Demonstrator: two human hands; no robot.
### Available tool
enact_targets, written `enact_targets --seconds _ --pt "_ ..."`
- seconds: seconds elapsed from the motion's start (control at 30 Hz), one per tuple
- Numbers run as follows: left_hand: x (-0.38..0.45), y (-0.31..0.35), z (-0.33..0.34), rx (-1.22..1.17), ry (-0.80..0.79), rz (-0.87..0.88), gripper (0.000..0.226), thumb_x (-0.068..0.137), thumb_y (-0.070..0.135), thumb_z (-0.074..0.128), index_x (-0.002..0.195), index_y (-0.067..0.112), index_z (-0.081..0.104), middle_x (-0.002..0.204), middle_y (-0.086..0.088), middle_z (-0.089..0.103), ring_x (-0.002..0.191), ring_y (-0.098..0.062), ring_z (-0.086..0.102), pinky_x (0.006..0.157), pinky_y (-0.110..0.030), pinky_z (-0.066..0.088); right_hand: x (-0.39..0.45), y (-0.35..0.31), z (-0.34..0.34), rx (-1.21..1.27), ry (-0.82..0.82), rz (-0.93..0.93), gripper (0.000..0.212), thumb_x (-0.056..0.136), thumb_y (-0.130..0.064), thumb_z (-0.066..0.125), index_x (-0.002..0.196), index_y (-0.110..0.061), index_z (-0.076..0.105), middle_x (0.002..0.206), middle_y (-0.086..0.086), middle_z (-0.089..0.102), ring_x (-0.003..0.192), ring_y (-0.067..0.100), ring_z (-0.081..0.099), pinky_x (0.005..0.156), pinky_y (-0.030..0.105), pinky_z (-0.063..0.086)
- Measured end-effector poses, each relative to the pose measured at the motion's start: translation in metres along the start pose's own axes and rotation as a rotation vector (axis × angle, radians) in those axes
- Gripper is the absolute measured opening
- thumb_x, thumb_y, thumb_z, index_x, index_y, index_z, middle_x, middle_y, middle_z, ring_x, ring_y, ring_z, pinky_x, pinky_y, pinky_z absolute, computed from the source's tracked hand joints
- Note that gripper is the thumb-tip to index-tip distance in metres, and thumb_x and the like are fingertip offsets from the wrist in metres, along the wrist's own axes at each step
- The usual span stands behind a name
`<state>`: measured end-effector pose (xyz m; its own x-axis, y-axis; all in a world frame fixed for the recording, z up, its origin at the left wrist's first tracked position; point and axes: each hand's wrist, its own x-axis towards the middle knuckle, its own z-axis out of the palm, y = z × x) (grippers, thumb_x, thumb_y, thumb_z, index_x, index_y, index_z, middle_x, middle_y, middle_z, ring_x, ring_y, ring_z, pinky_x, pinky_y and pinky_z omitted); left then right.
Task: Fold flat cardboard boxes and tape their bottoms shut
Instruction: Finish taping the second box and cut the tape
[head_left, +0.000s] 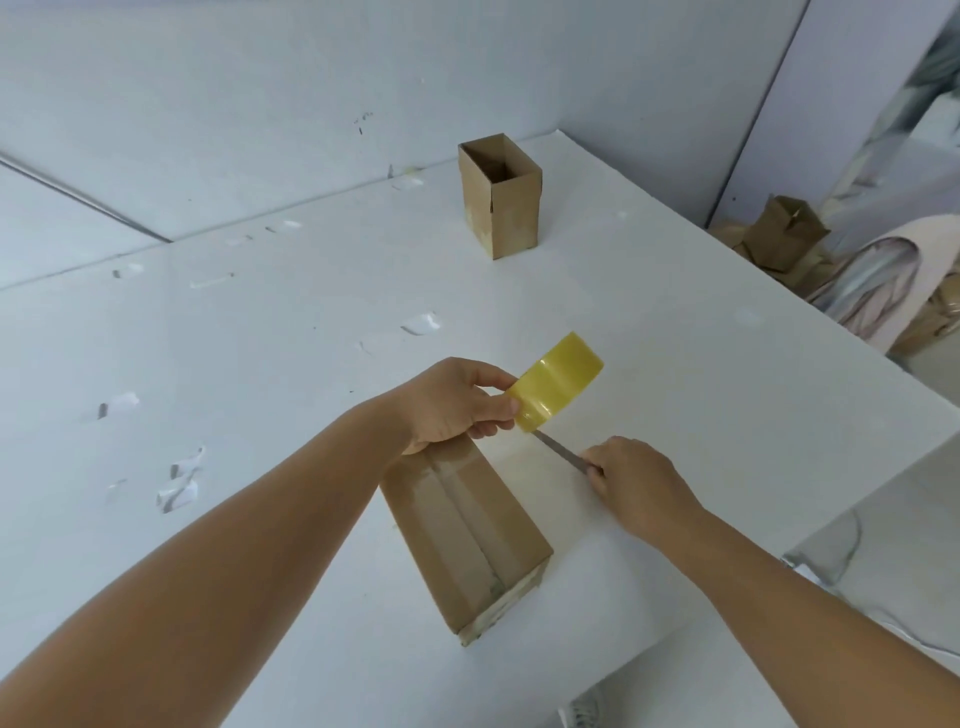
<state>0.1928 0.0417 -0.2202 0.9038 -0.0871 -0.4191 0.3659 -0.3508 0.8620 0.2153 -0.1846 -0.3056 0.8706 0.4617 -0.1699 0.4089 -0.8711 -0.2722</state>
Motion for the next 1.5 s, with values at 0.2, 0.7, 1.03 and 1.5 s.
enact_targets --seconds 0.2,0.7,1.03,1.5 --pt "0.0 0.001 0.002 -0.001 0.023 0.024 0.02 0.087 0.016 0.068 0.107 0.019 0.068 0.076 0.001 0.068 0.061 -0.008 0.056 0.066 -0.021 0.048 -0.031 -0.006 -0.045 0.154 0.034 -0.024 0.022 0.092 -0.028 0.045 0.071 -0.023 0.051 0.06 -0.006 0.053 0.058 0.015 0.052 0.051 0.025 0.037" --pt "-0.006 0.001 0.003 -0.052 0.088 0.107 0.02 0.082 0.013 0.074 0.091 0.029 0.066 0.071 0.0 0.066 0.057 -0.006 0.054 0.062 -0.016 0.048 -0.057 -0.086 -0.097 -0.383 0.142 -0.023 0.016 0.096 -0.024 0.041 0.082 -0.021 0.035 0.062 -0.005 0.033 0.052 0.017 0.036 0.043 0.027 0.016" --pt "-0.001 0.001 -0.001 -0.095 0.11 0.149 0.023 0.082 0.018 0.075 0.104 0.022 0.071 0.079 -0.001 0.067 0.075 -0.011 0.056 0.071 -0.019 0.049 -0.035 -0.097 -0.088 -0.425 -0.102 -0.061 0.014 0.097 -0.015 0.042 0.095 -0.013 0.055 0.086 0.003 0.057 0.077 0.021 0.057 0.062 0.029 0.036" --pt "-0.005 -0.002 -0.009 -0.196 0.165 0.09 0.031 0.076 0.013 0.079 0.104 0.021 0.067 0.079 -0.005 0.064 0.061 -0.006 0.057 0.066 -0.017 0.05 0.0 -0.06 -0.029 0.818 -0.09 0.224 0.044 0.072 -0.063 0.057 0.087 -0.024 0.07 0.088 -0.009 0.068 0.087 0.012 0.061 0.076 0.027 0.049"
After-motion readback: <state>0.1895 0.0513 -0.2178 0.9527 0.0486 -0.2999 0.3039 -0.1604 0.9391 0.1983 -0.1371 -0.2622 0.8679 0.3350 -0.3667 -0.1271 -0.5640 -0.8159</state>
